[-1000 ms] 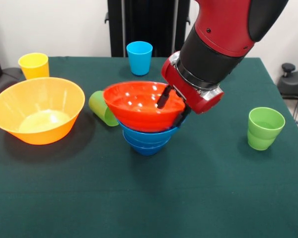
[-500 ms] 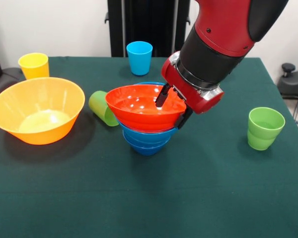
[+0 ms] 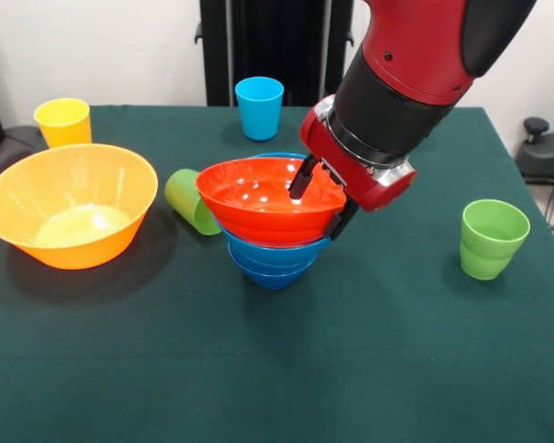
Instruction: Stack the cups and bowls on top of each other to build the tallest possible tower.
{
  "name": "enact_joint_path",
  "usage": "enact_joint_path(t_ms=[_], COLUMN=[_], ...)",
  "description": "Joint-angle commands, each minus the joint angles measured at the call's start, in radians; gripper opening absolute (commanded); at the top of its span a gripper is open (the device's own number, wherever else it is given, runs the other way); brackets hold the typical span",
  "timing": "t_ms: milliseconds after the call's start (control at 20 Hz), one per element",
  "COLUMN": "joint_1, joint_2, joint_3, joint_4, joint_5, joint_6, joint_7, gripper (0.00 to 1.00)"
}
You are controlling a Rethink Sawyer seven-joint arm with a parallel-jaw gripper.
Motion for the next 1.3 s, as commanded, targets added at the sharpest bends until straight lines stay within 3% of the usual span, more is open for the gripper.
enact_joint_path(t_ms=[50,700,1100,1300], joint_1=[-0.017,-0.077,-0.096,-0.101], joint_2=[-0.016,-0.001,-0.011,-0.013], joint_3=[0.056,0.021,-0.008,-0.059], joint_4=[-0.038,-0.261,-0.350,-0.450], joint_5=[0.015,0.021,0.011,0.002], joint_6=[0.097,0.334,0.443,0.574], joint_7=[0.150,0.119,0.081,0.052], gripper=[1.00,1.00,1.00,1.00])
